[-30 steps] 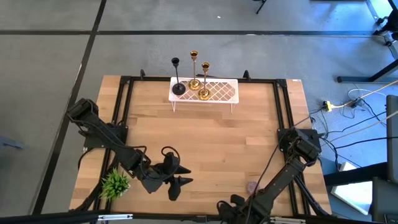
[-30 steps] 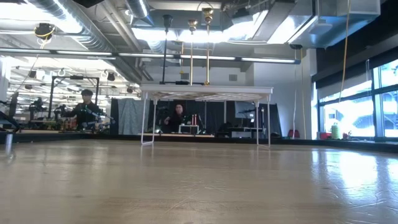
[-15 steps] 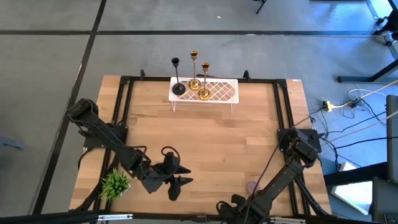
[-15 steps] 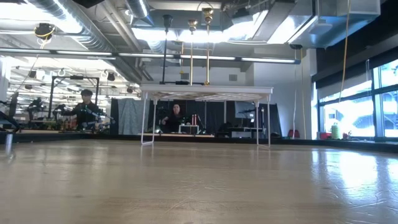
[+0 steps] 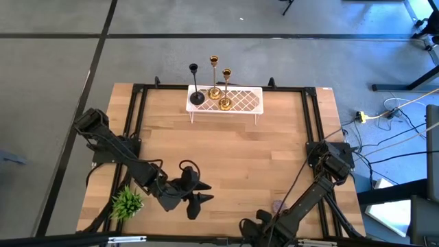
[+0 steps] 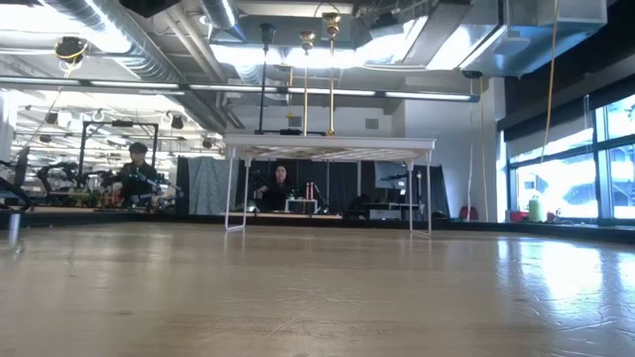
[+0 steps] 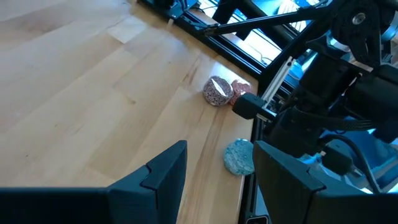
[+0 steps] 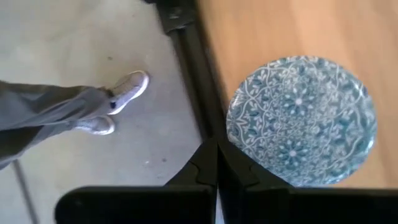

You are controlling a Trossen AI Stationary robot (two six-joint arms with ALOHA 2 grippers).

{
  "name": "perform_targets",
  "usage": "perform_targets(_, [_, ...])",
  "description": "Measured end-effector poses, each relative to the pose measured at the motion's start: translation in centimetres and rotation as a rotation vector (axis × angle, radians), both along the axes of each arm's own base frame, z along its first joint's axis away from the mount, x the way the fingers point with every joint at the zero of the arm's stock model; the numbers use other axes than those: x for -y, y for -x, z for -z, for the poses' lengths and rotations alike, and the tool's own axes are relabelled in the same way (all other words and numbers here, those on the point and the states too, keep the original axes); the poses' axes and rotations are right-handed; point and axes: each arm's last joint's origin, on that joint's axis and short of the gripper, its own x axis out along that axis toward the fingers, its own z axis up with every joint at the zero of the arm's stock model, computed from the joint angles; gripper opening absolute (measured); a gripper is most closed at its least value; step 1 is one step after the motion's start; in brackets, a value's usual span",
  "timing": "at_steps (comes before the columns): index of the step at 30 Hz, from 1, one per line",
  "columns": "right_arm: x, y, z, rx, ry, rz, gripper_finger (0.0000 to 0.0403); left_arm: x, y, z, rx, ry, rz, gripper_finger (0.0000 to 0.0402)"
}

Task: Pick & Place candle stick holders
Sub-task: Put the blue patterned scented candle on the shelf

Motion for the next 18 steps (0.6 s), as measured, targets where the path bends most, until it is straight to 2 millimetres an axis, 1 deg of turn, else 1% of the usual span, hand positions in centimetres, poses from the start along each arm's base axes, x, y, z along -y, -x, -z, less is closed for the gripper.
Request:
perform_targets(5, [0.6,0.2,0.2,-0.009,0.076,0.032,0.0,-0.1,-0.1,0.0,-0.002,-0.001,0.002,0.018])
perform_targets(10, [1.6,-0.4,0.3,0.0,0.126,0.067,0.0,-0.1,-0.1,0.0,-0.005,-0.014,0.002,0.018])
perform_targets(14, [2.2,-1.2,0.2,0.004,0.122,0.09,0.0,-0.5,-0.2,0.1,-0.012,-0.017,-0.006,0.018])
perform_targets(18, [1.9,-1.9,-0.4,0.066,0.064,0.069,0.0,-0.6,-0.4,0.1,-0.019,-0.012,0.001,0.018])
